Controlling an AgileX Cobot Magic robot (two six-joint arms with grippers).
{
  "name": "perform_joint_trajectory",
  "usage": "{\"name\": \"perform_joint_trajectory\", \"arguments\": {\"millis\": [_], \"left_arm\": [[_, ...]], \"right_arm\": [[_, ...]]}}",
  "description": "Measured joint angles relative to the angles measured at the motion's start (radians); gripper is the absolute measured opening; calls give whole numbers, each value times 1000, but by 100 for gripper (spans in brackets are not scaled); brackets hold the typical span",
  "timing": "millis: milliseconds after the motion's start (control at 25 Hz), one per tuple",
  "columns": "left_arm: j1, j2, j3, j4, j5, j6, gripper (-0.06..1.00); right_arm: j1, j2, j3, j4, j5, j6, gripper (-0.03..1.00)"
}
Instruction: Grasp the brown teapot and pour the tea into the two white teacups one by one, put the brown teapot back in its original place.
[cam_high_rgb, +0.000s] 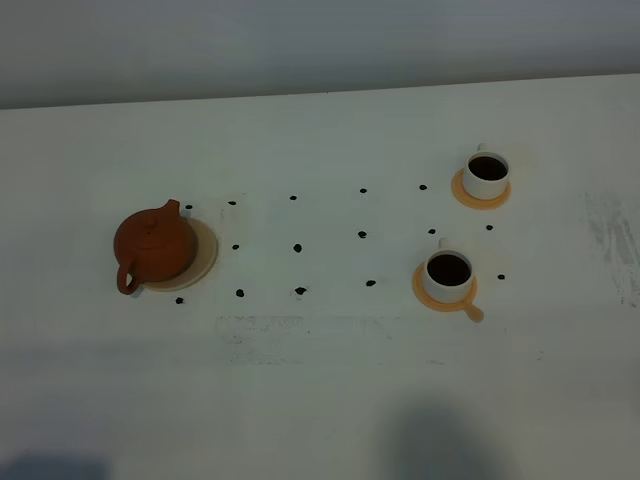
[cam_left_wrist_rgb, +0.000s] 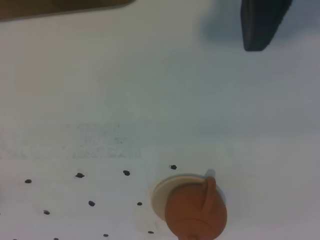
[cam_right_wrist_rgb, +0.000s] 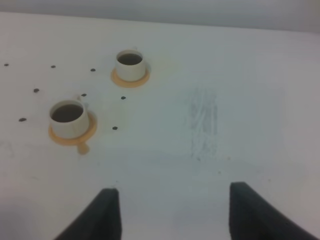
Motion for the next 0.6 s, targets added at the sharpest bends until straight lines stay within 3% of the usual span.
{"name": "perform_joint_trajectory", "arguments": {"millis": [600], "left_arm": [[0,0,0,0,0,0,54]], "right_arm": [[0,0,0,0,0,0,47]]}}
